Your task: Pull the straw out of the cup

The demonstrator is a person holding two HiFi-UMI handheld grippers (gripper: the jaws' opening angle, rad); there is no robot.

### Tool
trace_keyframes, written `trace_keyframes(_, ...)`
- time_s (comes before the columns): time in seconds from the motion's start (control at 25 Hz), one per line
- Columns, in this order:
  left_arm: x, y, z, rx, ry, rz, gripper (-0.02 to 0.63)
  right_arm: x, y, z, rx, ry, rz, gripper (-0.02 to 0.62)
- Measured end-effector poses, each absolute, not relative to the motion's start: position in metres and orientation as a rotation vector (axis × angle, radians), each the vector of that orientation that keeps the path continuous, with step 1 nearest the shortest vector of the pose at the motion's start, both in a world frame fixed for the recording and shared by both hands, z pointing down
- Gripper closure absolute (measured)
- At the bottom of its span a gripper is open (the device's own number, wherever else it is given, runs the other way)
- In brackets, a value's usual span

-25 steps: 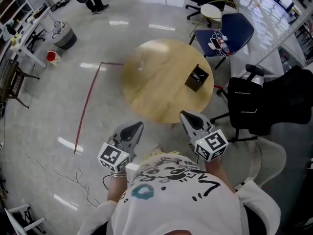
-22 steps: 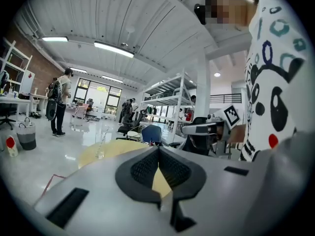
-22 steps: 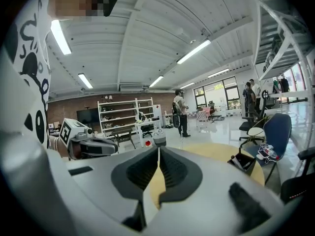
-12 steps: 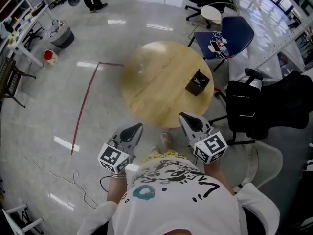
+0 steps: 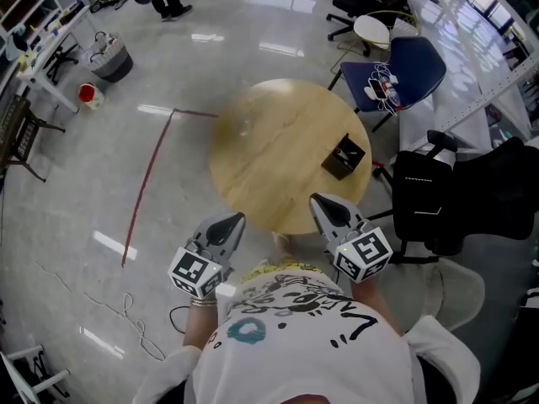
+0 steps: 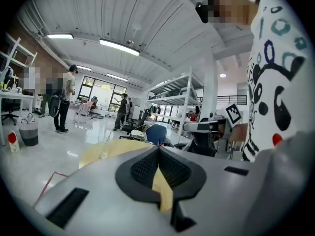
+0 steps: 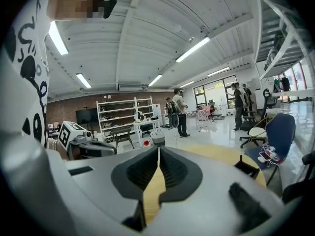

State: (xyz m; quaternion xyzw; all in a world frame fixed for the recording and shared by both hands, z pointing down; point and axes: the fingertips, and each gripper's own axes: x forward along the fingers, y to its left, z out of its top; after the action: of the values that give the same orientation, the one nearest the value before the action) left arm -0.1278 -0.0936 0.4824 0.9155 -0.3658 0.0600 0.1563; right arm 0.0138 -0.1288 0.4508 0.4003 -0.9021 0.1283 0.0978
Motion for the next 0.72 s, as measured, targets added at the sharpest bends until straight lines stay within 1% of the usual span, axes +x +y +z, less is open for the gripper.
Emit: trace_keyframes(0.72, -0.112, -0.200, 0.469, 2.581, -1.192, 0.195, 0.591, 0.008, -0.233, 0.447, 0.988, -2.768, 0.377, 0.566)
